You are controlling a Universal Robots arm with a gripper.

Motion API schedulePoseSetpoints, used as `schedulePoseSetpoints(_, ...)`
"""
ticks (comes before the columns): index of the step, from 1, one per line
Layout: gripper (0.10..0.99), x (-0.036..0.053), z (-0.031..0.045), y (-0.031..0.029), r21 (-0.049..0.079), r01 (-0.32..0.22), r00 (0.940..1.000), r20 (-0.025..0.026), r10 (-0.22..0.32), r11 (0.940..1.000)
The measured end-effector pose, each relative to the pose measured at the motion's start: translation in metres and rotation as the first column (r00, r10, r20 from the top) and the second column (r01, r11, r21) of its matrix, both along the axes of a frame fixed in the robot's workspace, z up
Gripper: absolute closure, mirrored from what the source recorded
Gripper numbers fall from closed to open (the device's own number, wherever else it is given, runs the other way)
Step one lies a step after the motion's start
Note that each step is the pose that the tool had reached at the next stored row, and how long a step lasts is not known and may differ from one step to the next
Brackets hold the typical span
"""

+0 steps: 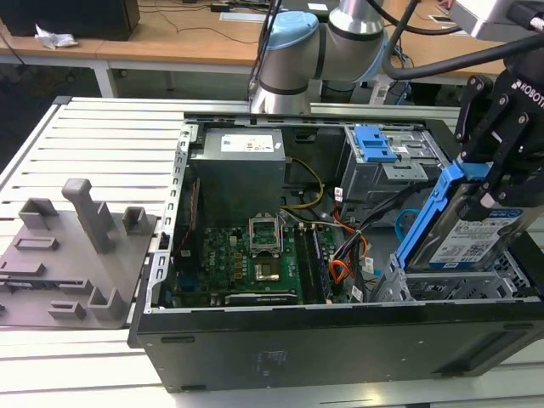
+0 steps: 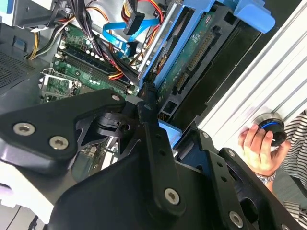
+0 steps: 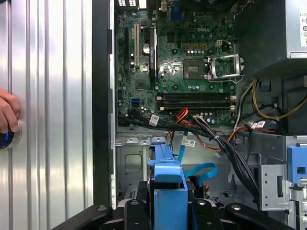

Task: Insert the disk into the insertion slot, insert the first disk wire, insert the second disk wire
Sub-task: 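Insert the disk into the insertion slot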

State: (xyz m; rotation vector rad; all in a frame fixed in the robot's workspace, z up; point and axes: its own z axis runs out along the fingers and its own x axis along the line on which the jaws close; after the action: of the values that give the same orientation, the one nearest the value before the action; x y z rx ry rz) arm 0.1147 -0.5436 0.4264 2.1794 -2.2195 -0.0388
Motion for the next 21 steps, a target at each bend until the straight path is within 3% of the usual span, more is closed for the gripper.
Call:
schedulePoseSetpoints(9,0.722,0.0,-0.015,0.0,0.0,0.0,1.0,0.0,0.0,1.0)
schedulePoseSetpoints(18,0.722,0.0,-0.0258,0.0,0.0,0.0,1.0,0.0,0.0,1.0)
schedulePoseSetpoints(21,0.722,0.0,-0.026,0.0,0.0,0.0,1.0,0.0,0.0,1.0)
